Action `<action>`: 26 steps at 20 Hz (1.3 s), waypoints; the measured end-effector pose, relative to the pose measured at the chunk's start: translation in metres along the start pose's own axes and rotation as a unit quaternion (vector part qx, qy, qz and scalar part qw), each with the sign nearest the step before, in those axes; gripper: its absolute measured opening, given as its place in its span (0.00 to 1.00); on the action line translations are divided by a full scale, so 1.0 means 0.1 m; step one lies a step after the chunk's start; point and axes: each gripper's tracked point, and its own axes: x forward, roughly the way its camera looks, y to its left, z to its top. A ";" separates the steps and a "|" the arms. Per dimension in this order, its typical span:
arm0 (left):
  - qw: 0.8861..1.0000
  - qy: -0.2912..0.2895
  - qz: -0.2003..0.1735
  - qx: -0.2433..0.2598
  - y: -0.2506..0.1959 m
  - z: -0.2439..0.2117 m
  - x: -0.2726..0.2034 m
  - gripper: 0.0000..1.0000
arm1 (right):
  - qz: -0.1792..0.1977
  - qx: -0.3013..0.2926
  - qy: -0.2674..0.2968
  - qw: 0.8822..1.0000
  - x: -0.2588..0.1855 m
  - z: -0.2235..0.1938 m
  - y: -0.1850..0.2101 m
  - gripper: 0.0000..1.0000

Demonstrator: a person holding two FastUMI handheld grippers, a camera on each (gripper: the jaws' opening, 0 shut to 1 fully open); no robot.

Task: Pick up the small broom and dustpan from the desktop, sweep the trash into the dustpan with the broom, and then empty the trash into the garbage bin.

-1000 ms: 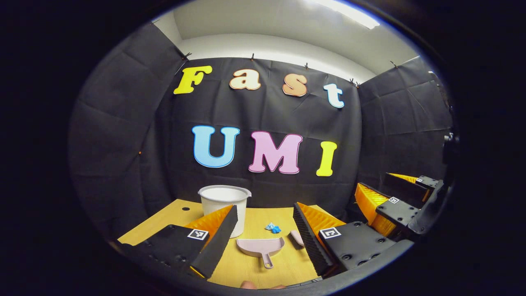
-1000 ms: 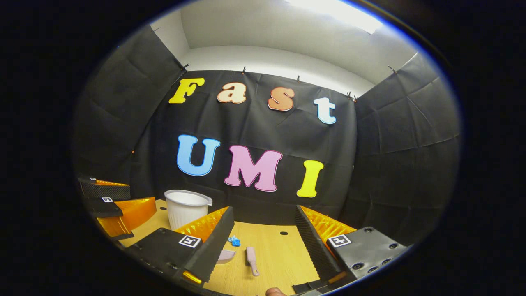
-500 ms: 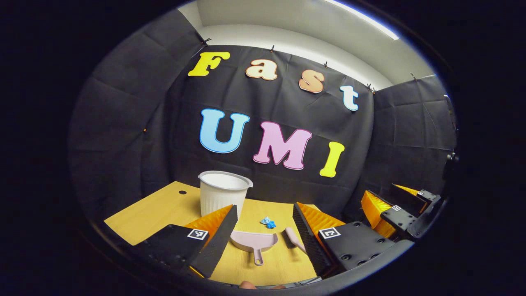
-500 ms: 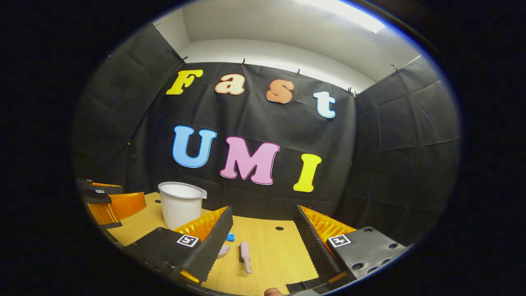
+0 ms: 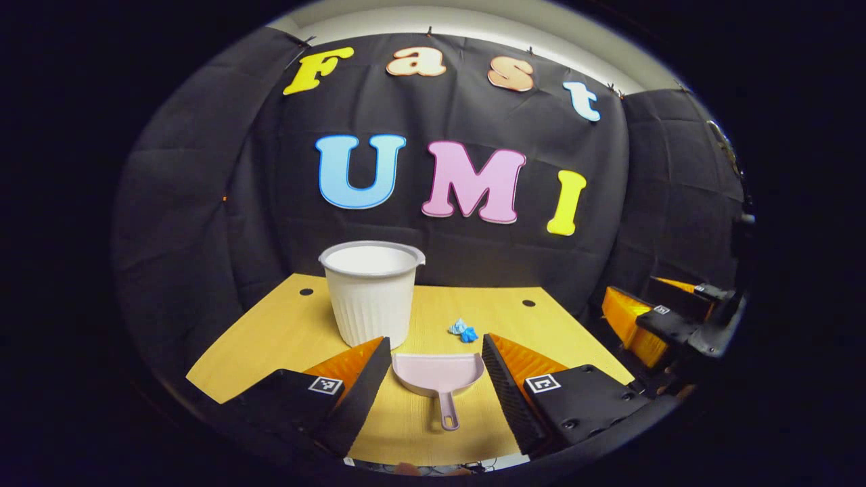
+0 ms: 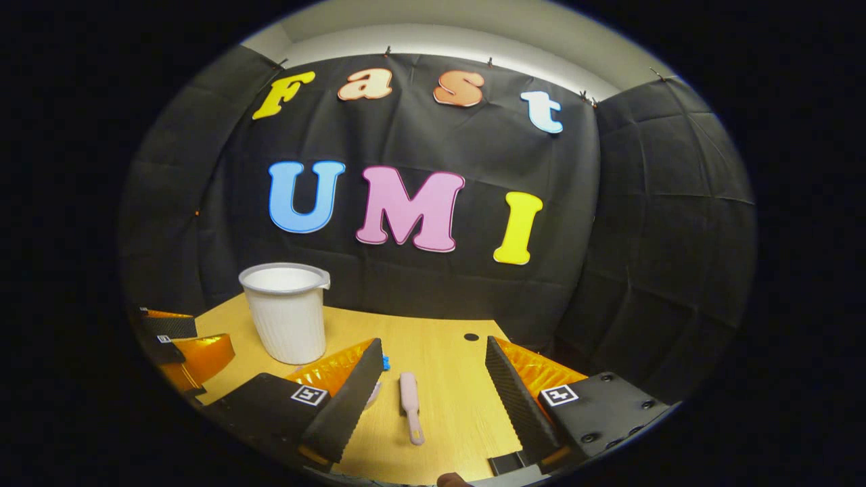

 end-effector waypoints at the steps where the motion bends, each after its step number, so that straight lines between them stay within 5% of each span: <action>1: 1.000 0.026 -0.004 -0.005 -0.06 -0.14 0.15 0.81 | 0.000 -0.003 0.009 1.000 0.13 -0.05 -0.04 0.98; 3: 0.995 0.099 -0.004 -0.015 -0.16 -0.49 0.45 0.80 | 0.007 -0.006 0.023 1.000 0.38 -0.14 -0.09 0.98; 7: 0.962 0.271 0.021 -0.035 -0.21 -1.22 0.88 0.83 | 0.033 0.000 0.073 0.997 0.82 -0.45 -0.13 0.98; 14: 0.900 0.431 0.056 -0.044 -0.14 -1.62 1.38 0.83 | 0.108 0.010 0.176 0.978 1.32 -1.08 0.01 0.98; 16: 0.885 0.457 0.085 -0.028 -0.08 -1.74 1.50 0.83 | 0.134 0.013 0.241 0.961 1.24 -1.38 0.09 0.99; 22: 0.852 0.517 0.075 -0.036 -0.16 -1.90 1.76 0.83 | 0.178 0.002 0.333 0.926 1.11 -1.91 0.31 0.96; 24: 0.843 0.529 0.072 -0.060 -0.17 -1.94 1.83 0.68 | 0.161 0.019 0.373 0.914 1.03 -2.08 0.29 1.00; 26: 0.847 0.525 0.062 -0.054 -0.13 -1.88 1.88 0.62 | 0.140 0.036 0.401 0.904 0.94 -2.18 0.22 1.00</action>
